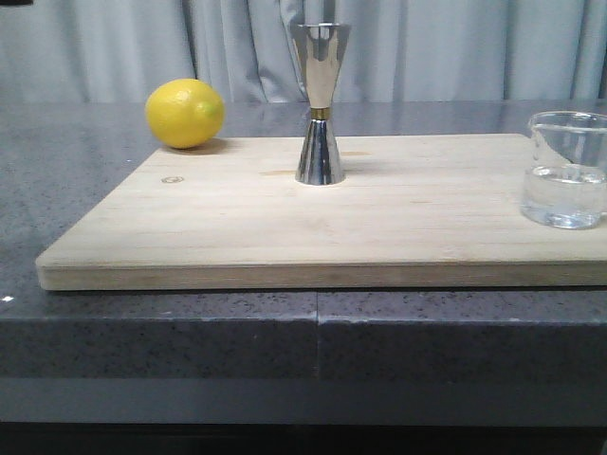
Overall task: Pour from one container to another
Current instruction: 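Move the left gripper toward the silver jigger and close around its waist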
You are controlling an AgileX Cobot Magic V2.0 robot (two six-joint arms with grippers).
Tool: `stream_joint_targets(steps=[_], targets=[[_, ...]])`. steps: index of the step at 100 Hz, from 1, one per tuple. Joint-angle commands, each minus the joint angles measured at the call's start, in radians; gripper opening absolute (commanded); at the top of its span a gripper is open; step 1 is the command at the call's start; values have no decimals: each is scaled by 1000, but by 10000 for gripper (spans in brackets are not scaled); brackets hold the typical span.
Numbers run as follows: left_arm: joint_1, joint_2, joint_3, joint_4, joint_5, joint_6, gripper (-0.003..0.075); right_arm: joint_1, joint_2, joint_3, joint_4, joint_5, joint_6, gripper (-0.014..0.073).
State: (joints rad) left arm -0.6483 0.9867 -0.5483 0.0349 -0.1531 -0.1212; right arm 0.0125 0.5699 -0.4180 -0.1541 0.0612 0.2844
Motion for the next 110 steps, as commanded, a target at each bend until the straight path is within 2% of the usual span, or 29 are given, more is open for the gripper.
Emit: stream_joint_targets(steps=[1, 20, 41, 64, 110], targets=[[-9, 59, -35, 5, -142, -1, 564, 1, 7, -15, 4, -51, -2, 607], [-9, 215, -35, 30, -279, -35, 564, 1, 7, 25, 35, -17, -2, 607], [-9, 360, -43, 328, -521, -330, 564, 47, 6, 35, 35, 26, -2, 607], [-9, 494, -114, 479, -592, -401, 564, 109, 6, 35, 35, 45, -2, 607], [32, 633, -258, 544, -610, -430, 564, 124, 6, 35, -11, 91, -9, 605]])
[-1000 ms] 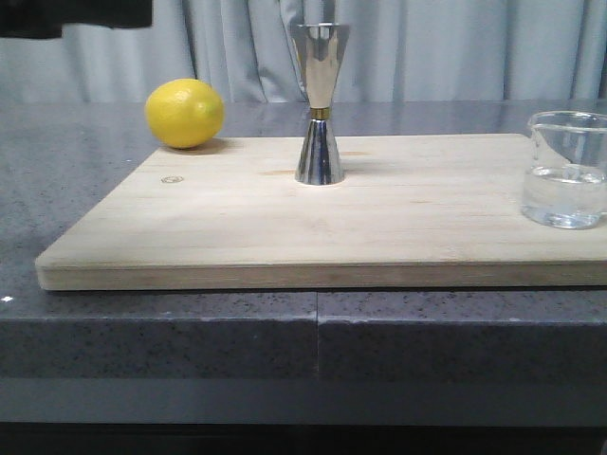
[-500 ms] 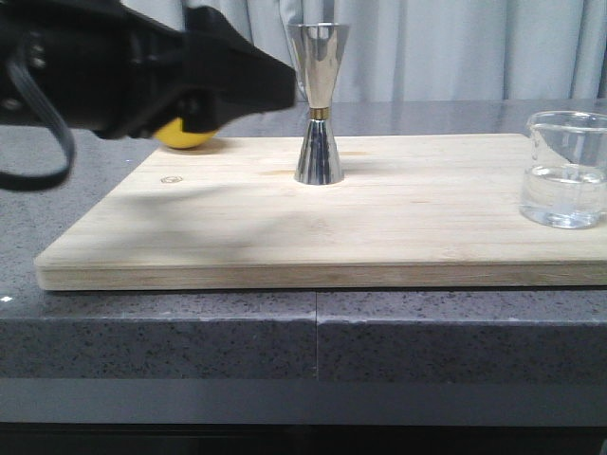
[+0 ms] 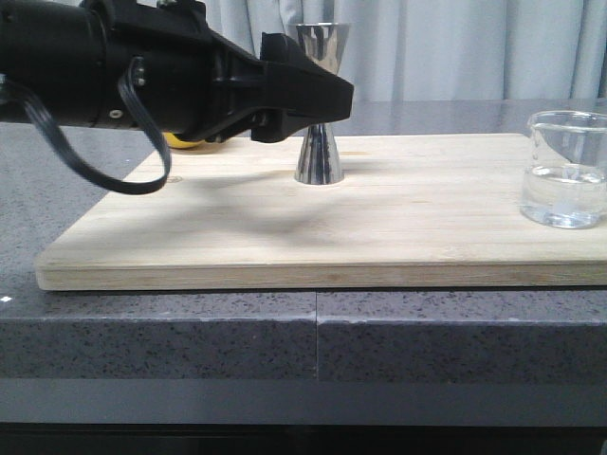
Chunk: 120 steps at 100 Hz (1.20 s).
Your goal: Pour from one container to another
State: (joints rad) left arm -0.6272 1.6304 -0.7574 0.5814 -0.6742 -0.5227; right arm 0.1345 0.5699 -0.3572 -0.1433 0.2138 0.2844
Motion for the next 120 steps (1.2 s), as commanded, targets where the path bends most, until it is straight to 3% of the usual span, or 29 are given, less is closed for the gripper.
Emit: stream_joint_targets(steps=[1, 14, 70, 101, 120], targets=[[11, -9, -53, 5, -91, -33, 564, 2, 6, -26, -21, -62, -9, 605], [27, 37, -95, 64, -111, -100, 564, 4, 6, -26, -21, -62, -9, 605], [29, 160, -204, 125, -127, -136, 519, 6, 6, -26, -21, -62, -9, 597], [29, 160, -204, 129, -127, -136, 385, 6, 6, -26, -21, -62, -9, 597], [29, 160, -204, 129, -127, -136, 366, 6, 6, -26, -21, -62, -9, 597]])
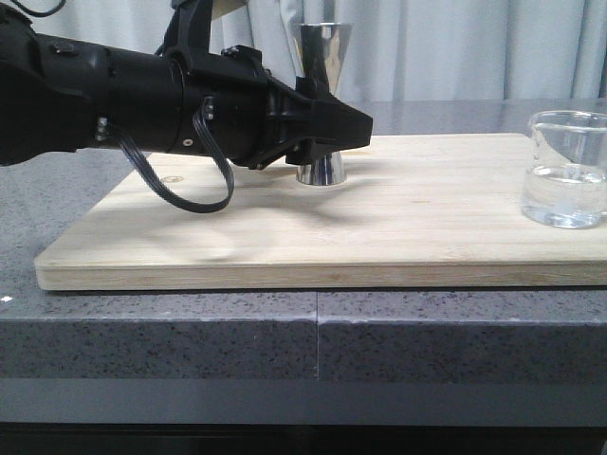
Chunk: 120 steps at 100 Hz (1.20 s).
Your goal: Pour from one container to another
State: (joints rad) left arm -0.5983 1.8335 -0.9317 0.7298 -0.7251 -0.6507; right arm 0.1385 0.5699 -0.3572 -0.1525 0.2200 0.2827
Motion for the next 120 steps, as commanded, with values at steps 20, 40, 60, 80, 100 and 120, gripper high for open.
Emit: stream_joint_targets(steps=[20, 40, 60, 80, 100, 120], targets=[[0, -43, -30, -19, -76, -8, 365, 2, 6, -26, -12, -68, -7, 597], [0, -43, -30, -19, -76, -8, 347, 2, 6, -26, -12, -68, -7, 597], [0, -43, -30, -19, -76, -8, 201, 2, 6, -26, -25, -74, -7, 597], [0, -43, -30, -19, -83, -8, 94, 2, 6, -26, -42, -77, -7, 597], [0, -49, -30, -19, -106, -8, 58, 2, 6, 5, -49, -82, -7, 597], [0, -88, -30, -13, -104, -8, 58, 59, 6, 32, -47, -113, -7, 597]])
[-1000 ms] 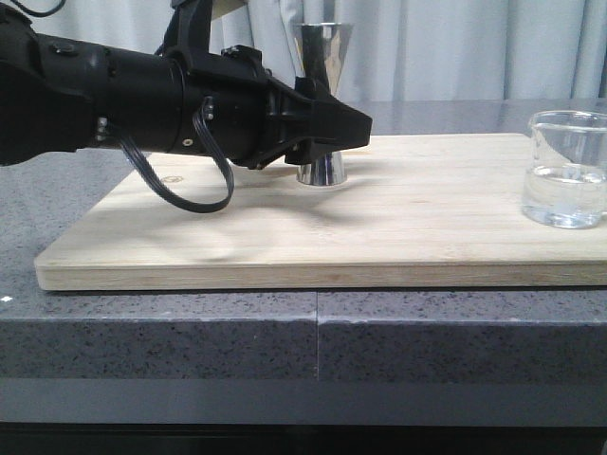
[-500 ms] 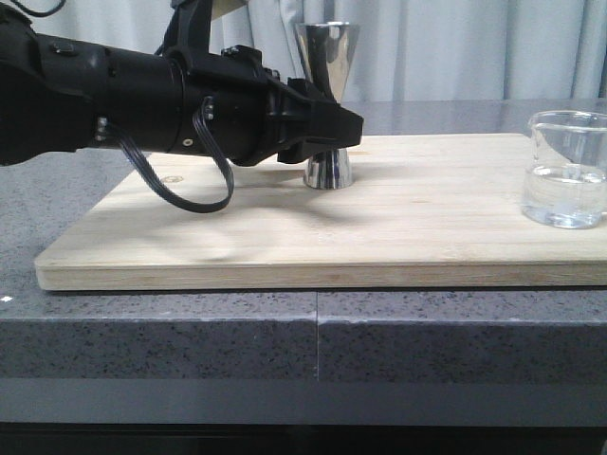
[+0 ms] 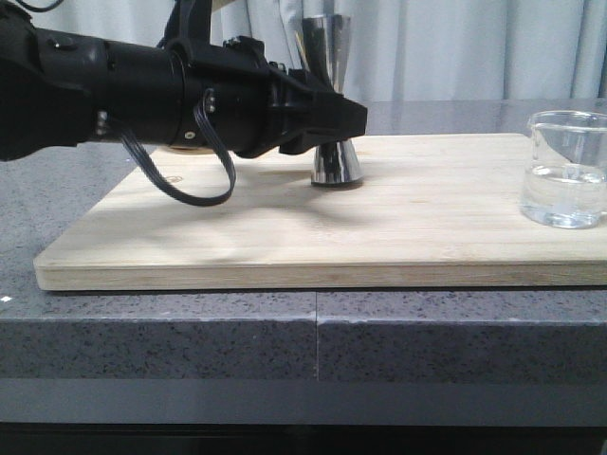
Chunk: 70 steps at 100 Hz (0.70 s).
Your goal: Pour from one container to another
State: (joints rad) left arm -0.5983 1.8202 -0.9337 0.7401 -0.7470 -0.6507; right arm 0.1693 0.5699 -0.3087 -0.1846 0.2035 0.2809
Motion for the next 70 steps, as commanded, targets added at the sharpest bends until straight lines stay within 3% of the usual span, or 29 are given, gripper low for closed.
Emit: stream_joint_targets(steps=[1, 28, 70], targets=[[0, -78, -28, -24, -82, -8, 58, 32, 6, -15, -15, -101, -6, 597], [0, -132, -28, 35, -73, -35, 58, 141, 6, 22, -36, -142, -6, 597], [0, -153, -28, 136, -78, -136, 58, 145, 9, 67, -86, -300, -6, 597]])
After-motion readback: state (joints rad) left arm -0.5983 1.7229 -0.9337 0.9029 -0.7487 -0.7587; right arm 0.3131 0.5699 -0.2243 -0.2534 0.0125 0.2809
